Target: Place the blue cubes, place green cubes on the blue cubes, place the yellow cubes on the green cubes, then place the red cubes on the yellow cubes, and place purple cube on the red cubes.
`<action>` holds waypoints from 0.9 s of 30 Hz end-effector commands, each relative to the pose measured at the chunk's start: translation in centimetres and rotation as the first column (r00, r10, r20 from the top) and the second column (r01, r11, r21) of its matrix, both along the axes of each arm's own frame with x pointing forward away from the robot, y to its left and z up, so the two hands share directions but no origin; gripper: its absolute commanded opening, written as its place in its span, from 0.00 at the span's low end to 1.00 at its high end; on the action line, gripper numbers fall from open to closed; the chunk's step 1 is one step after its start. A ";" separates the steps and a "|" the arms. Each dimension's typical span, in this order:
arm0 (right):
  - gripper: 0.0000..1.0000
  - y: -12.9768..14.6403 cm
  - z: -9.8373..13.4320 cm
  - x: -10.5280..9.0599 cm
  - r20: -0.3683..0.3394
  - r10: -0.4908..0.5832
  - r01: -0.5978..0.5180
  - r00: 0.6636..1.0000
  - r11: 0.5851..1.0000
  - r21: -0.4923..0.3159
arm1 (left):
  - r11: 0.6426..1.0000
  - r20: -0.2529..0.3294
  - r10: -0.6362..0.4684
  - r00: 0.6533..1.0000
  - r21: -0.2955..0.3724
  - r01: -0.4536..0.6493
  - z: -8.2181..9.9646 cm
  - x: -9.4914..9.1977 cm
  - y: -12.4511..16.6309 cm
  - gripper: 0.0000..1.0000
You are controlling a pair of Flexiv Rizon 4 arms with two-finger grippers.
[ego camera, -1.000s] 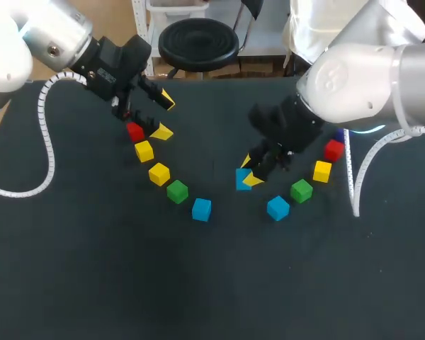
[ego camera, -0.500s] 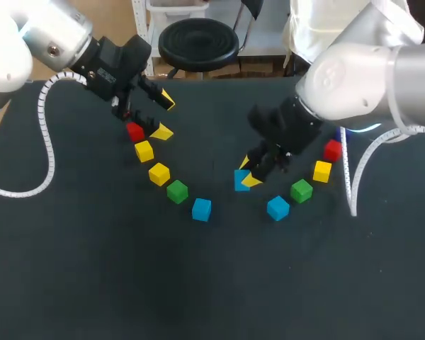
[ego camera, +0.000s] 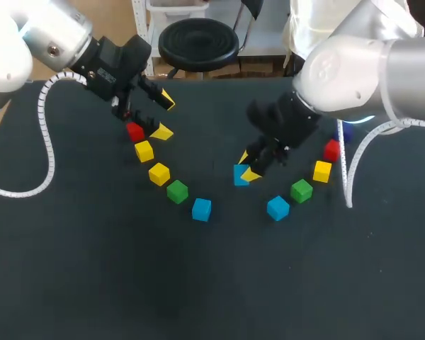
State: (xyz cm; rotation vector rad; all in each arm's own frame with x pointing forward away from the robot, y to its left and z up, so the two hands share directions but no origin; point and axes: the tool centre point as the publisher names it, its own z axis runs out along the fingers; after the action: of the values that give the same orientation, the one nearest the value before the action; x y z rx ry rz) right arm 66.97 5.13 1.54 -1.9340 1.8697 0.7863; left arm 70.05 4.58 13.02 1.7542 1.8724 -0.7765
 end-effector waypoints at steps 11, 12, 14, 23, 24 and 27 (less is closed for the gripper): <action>0.00 0.4 -0.6 0.5 -0.015 0.012 -0.012 1.000 1.000 -0.002 | 1.000 0.001 0.000 1.000 0.001 0.000 0.0 0.0 0.0 1.00; 0.00 0.3 -0.7 0.4 -0.023 0.003 -0.003 1.000 1.000 -0.003 | 1.000 0.001 0.000 1.000 0.001 0.000 0.0 0.0 0.0 1.00; 0.00 0.3 -0.8 0.4 -0.024 -0.002 0.002 1.000 1.000 -0.001 | 1.000 0.001 0.000 1.000 0.001 0.000 0.0 0.0 0.0 1.00; 0.00 0.2 -0.8 0.4 -0.014 -0.015 0.015 1.000 1.000 -0.009 | 1.000 0.001 0.000 1.000 0.001 0.000 0.0 0.0 0.0 1.00; 0.00 0.2 -0.8 0.4 -0.015 -0.017 0.016 1.000 1.000 -0.009 | 1.000 0.001 0.000 1.000 0.001 0.000 0.0 0.0 0.0 1.00; 0.00 0.3 -0.8 0.5 -0.019 -0.022 0.022 1.000 1.000 -0.008 | 1.000 0.001 0.000 1.000 0.001 0.000 0.0 0.0 0.0 1.00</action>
State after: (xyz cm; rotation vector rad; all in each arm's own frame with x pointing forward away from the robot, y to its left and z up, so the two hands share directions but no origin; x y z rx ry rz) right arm 67.54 5.40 0.72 -1.9174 1.9033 0.7962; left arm 70.05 4.58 13.02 1.7542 1.8724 -0.7765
